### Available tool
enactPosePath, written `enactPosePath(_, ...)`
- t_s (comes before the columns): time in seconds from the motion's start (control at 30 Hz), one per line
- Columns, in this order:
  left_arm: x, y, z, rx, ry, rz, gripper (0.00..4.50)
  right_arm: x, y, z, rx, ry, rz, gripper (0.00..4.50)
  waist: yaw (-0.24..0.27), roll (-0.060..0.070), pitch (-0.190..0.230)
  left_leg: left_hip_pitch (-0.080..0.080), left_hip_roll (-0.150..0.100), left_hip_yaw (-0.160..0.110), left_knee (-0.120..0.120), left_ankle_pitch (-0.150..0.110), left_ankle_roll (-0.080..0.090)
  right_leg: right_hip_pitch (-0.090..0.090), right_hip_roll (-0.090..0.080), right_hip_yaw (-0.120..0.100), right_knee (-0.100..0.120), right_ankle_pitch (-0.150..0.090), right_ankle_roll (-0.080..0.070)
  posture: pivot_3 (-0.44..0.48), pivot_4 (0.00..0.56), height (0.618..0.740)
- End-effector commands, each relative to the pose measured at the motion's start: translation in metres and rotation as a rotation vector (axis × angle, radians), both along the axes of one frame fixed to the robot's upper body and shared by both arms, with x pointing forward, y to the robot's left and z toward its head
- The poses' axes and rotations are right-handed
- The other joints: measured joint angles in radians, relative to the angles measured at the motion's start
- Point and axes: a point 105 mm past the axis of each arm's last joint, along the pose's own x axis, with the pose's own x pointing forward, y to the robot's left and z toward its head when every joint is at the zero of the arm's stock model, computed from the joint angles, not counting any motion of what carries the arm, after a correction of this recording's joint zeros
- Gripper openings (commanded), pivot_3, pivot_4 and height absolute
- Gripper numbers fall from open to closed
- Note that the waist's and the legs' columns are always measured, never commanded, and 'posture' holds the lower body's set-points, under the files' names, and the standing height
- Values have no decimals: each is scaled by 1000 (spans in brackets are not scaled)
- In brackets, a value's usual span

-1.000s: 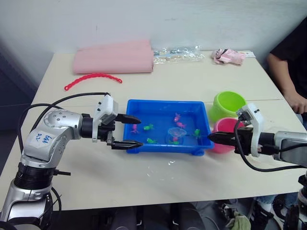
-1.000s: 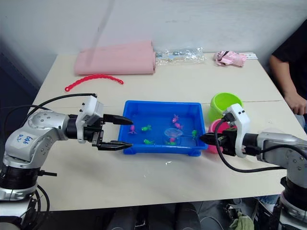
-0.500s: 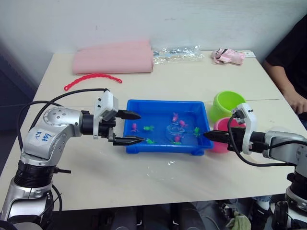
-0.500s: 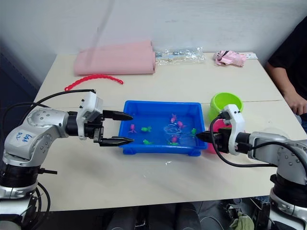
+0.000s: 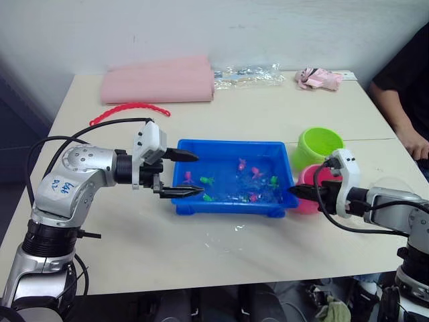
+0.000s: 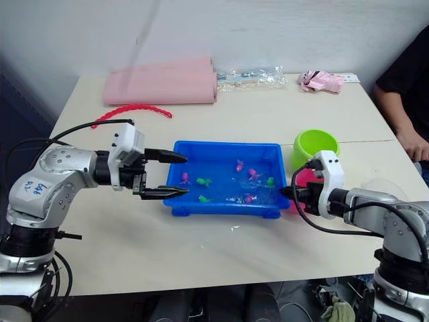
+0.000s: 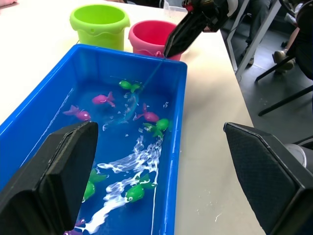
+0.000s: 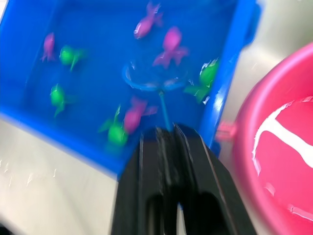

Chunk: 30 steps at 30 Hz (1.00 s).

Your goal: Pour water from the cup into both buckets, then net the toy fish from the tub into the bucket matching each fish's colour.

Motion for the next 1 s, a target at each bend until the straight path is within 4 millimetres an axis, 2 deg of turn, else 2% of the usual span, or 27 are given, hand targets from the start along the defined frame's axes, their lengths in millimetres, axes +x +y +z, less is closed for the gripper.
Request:
enactPosePath(0.03, 0, -5, 9, -1, -53, -24, 4469, 9, -1, 14, -30, -113, -19, 0, 0, 0, 0, 0, 0, 0, 0, 0, 0, 0, 0, 0, 0, 0, 0, 0, 150, 738)
enactPosePath(0.23, 1, -8, 10, -8, -61, -30, 4469, 2, 7, 20, -155, -233, 77, 0, 2, 0, 0, 0, 0, 0, 0, 0, 0, -1, 0, 0, 0, 0, 0, 0, 150, 738)
enactPosePath(0.3, 4, -10, 9, -19, -62, -30, 4469, -2, 11, 22, -237, -299, 137, 0, 2, 0, 0, 0, 0, 1, 0, 0, 0, -1, 0, 0, -1, 0, 0, 0, 150, 738)
enactPosePath(0.43, 9, -26, 16, -112, -54, -25, 4469, -8, 9, 22, -436, -433, 188, 0, 6, 0, 0, 0, 0, 1, 0, 0, 0, 0, 0, 0, 0, 0, 0, 0, 150, 738)
enactPosePath(0.7, 21, -35, 10, -131, -8, -33, 4469, -23, 11, 28, -403, -560, 165, 0, 5, 0, 0, 0, 1, 0, 0, 1, -1, 0, 1, 0, 0, 0, 0, 0, 150, 738)
enactPosePath(0.8, 22, -40, 13, -152, 26, -63, 4469, -38, 11, 33, -375, -599, 153, 0, 11, 0, 0, 0, 1, 0, 0, 1, 0, 0, 1, 0, 0, 0, 0, 0, 150, 738)
enactPosePath(1.0, 20, -50, 11, -137, 27, -147, 4469, -74, -2, 40, -343, -615, 92, 0, 26, 0, 0, 0, 0, -1, 0, 1, 0, 1, 1, 0, -1, 0, 0, 0, 150, 738)
